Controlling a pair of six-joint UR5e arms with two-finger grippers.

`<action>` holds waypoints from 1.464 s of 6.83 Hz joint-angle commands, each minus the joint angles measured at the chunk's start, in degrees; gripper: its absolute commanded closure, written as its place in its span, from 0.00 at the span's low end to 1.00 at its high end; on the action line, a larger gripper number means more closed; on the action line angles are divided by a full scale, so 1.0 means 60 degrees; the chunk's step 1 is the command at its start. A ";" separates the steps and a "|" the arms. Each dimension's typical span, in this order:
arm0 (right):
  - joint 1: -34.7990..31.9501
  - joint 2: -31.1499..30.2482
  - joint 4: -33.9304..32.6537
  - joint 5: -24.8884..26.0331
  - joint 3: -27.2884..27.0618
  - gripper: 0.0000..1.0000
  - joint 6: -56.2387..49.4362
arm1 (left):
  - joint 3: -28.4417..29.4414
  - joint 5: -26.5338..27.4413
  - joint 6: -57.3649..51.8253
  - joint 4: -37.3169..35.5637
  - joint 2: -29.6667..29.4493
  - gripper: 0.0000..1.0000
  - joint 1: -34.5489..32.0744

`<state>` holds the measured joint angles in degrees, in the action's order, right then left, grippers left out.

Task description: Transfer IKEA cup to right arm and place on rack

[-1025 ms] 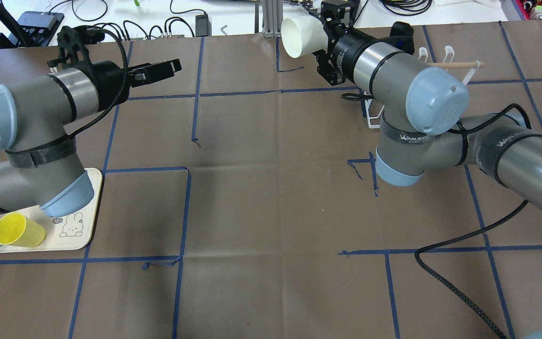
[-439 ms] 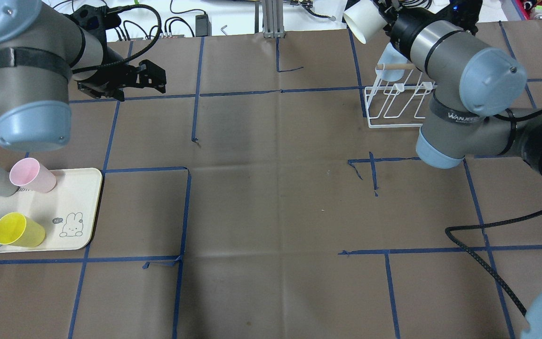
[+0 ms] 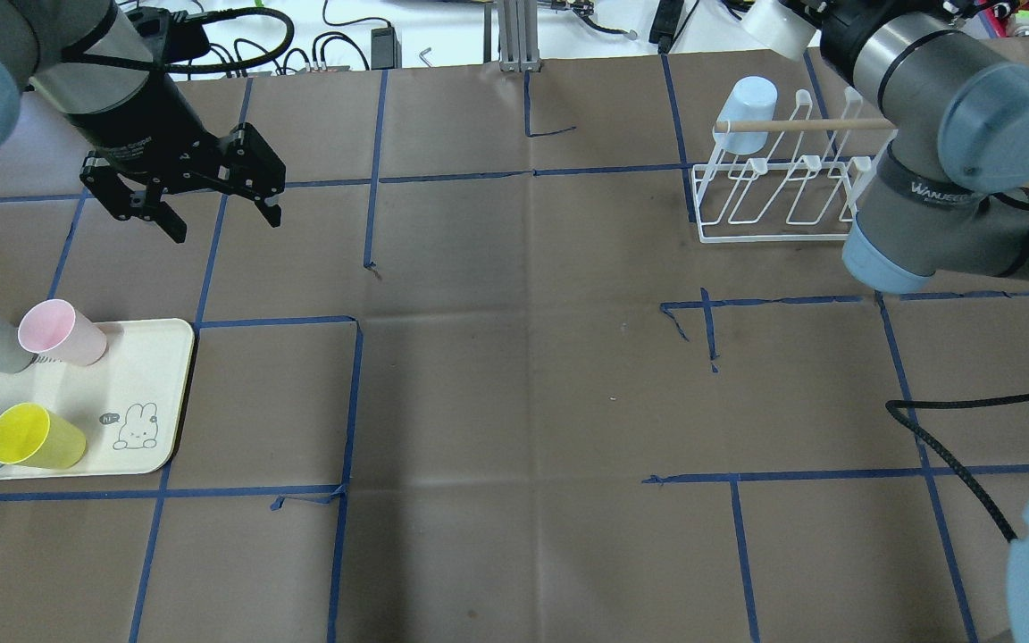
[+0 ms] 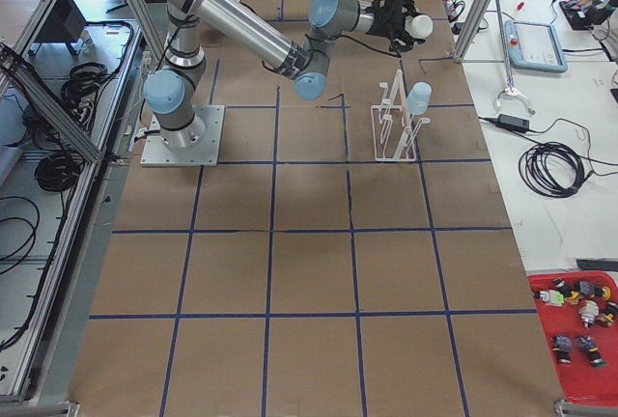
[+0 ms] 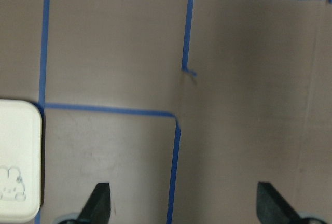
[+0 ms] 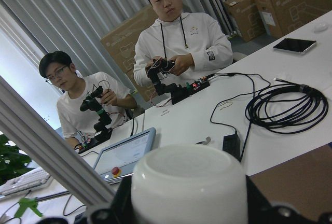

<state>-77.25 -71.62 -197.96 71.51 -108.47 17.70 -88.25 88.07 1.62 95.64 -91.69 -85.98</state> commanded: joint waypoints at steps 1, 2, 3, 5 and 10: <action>0.0714 0.0712 -0.0083 0.0093 0.0396 0.78 -0.2487 | -0.0071 0.0308 0.0387 0.0307 0.0163 0.00 -0.0361; 0.0906 0.1210 -0.0054 0.0282 0.0862 0.77 -0.3076 | -0.0304 0.0293 0.0418 0.0291 0.0323 0.00 -0.0362; 0.0951 0.1737 0.0033 0.0356 0.1273 0.77 -0.3169 | -0.0495 0.0307 0.0404 -0.0013 0.0455 0.00 -0.0348; 0.1199 0.2588 0.0048 0.0576 0.1846 0.76 -0.4086 | -0.0804 0.0307 0.0331 -0.1287 0.0457 0.00 -0.0333; 0.1201 0.2900 0.0063 0.0957 0.1834 0.77 -0.4166 | -0.0776 0.0278 0.0360 -0.1320 0.0471 0.00 -0.0260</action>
<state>-69.64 -53.90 -197.66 76.85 -97.22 -7.36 -92.94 89.77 3.74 87.73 -88.89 -87.53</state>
